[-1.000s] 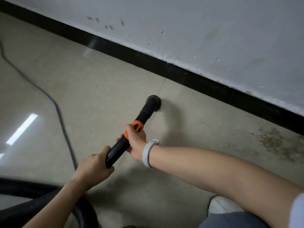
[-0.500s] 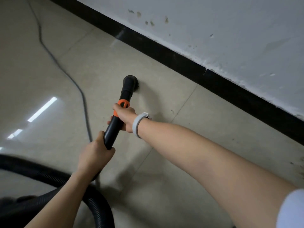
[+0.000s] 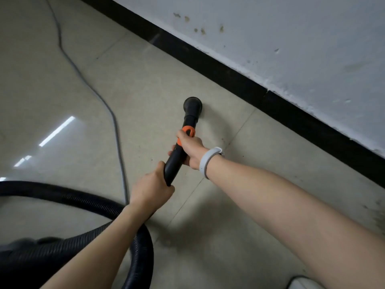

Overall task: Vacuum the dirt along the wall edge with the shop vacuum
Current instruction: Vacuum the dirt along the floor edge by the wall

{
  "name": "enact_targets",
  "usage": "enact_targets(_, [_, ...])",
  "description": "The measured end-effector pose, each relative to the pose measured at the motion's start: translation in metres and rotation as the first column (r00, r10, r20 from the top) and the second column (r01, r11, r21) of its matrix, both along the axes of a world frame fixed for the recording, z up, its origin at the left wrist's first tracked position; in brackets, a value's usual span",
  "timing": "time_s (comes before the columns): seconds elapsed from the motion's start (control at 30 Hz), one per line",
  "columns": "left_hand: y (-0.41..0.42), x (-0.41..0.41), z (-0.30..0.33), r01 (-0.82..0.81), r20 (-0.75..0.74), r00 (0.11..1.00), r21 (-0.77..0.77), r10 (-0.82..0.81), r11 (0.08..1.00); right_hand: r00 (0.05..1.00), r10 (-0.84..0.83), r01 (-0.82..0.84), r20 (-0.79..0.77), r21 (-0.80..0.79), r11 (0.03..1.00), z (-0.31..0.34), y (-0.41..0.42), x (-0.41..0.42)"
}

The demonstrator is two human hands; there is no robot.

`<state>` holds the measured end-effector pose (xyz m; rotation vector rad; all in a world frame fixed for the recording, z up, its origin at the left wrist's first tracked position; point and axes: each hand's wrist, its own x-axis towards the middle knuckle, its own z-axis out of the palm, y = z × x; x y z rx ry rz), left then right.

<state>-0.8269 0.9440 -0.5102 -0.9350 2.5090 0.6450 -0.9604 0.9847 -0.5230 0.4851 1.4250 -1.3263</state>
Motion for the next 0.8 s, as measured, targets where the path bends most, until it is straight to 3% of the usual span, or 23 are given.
enact_targets(0.37, [0.051, 0.04, 0.024, 0.287, 0.155, 0.939, 0.135, -0.307, 0.948, 0.938, -0.336, 0.322, 0.084, 0.144, 0.936, 0.018, 0.091, 0.061])
enact_targets(0.6, [0.055, 0.043, 0.038, 0.315, 0.218, 0.897, 0.293, -0.384, 0.903, 0.895, -0.44, 0.422, 0.069, 0.179, 0.888, 0.022, 0.115, 0.083])
enact_targets(0.7, [0.04, 0.048, 0.053, 0.253, 0.222, 0.923, 0.265, -0.314, 0.931, 0.913, -0.392, 0.377, 0.11, 0.137, 0.916, 0.031, 0.097, 0.083])
enact_targets(0.8, [0.028, 0.063, 0.066, 0.103, 0.219, 0.964, 0.219, -0.152, 0.97, 0.972, -0.178, 0.173, 0.154, 0.047, 0.984, 0.038, 0.065, 0.083])
